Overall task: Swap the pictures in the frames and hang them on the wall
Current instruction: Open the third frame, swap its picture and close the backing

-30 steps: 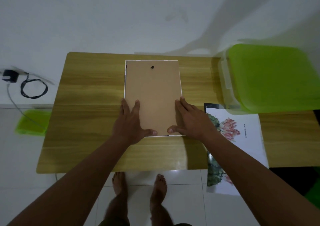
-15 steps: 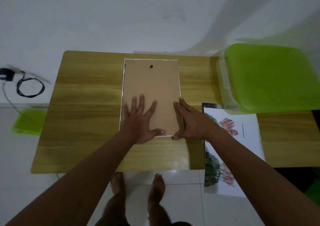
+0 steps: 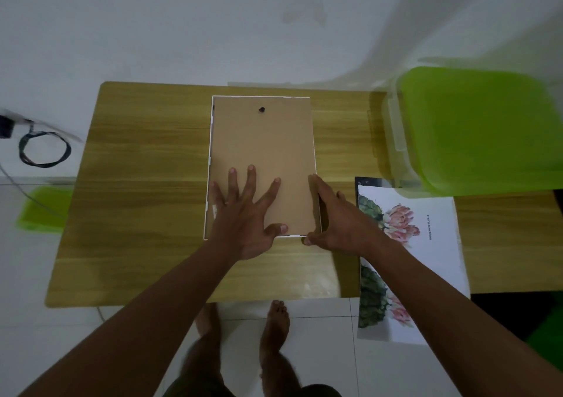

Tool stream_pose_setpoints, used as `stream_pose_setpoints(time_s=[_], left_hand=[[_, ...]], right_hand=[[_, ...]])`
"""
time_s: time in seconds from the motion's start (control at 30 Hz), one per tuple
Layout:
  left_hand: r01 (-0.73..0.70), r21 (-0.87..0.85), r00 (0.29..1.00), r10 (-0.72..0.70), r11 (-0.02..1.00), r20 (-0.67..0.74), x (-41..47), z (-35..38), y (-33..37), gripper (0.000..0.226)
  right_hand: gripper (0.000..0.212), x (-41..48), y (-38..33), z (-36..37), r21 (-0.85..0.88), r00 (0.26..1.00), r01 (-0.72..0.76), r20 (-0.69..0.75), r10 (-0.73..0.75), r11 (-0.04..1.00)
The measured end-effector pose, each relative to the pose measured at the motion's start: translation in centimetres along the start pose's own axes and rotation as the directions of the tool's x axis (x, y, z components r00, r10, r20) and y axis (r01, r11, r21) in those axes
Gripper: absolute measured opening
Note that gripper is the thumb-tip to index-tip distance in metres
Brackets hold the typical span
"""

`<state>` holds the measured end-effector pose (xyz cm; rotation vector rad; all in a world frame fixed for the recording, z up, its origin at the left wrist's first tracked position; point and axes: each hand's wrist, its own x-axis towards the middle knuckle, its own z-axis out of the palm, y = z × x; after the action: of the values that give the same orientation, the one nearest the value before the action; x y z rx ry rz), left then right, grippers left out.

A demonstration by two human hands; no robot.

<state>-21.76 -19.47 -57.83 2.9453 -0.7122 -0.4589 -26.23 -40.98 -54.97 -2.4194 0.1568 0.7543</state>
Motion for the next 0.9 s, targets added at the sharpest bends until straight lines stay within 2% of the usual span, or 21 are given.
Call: stream_pose_setpoints(time_s=[0.13,0.3,0.43,0.5,0.6,0.7,0.83,0.9], left_hand=[[-0.009,-0.013,0.999,0.010,1.000,0.045,0.0,-0.3,-0.2,0.094],[-0.073,0.015,0.990,0.070,0.997,0.126,-0.5,-1.3,-1.6,0.128],[-0.102,0.094,0.993,0.097,0.990,0.061,-1.0,-1.5,-2.5,0.128],[-0.104,0.087,0.995,0.104,0.991,0.014,-0.8,-2.2,-2.8,0.131],[-0.107,0.031,0.994,0.108,0.994,-0.021,-0.1,-2.8,-3.8,0.134],[-0.083,-0.049,0.996,0.084,0.995,0.022,0.0,-2.3,-4.1,0.139],[0.003,-0.228,1.000,-0.005,0.974,-0.007,0.6,-2.1,-4.3,0.144],[0.048,-0.213,0.999,-0.045,0.976,0.019,1.2,-2.6,-4.7,0.140]], right_hand=[[0.127,0.0,-0.1,-0.4,-0.054,0.999,0.025,0.039,-0.023,0.998],[0.135,0.1,-1.0,-0.9,-0.175,0.993,0.117,0.029,-0.113,0.978],[0.137,1.0,-1.6,-0.9,-0.208,0.986,0.166,0.012,-0.168,0.964],[0.131,0.9,-1.9,-1.1,-0.241,0.981,0.187,-0.003,-0.194,0.952],[0.113,1.4,-2.6,-1.9,-0.286,0.970,0.199,-0.081,-0.230,0.937],[0.088,3.6,-3.1,-2.5,-0.204,0.968,0.180,-0.139,-0.211,0.962],[0.099,5.7,-4.1,-2.5,-0.157,0.985,0.112,-0.110,-0.130,0.981],[0.098,6.0,-4.3,-2.4,-0.224,0.982,0.118,-0.121,-0.148,0.967]])
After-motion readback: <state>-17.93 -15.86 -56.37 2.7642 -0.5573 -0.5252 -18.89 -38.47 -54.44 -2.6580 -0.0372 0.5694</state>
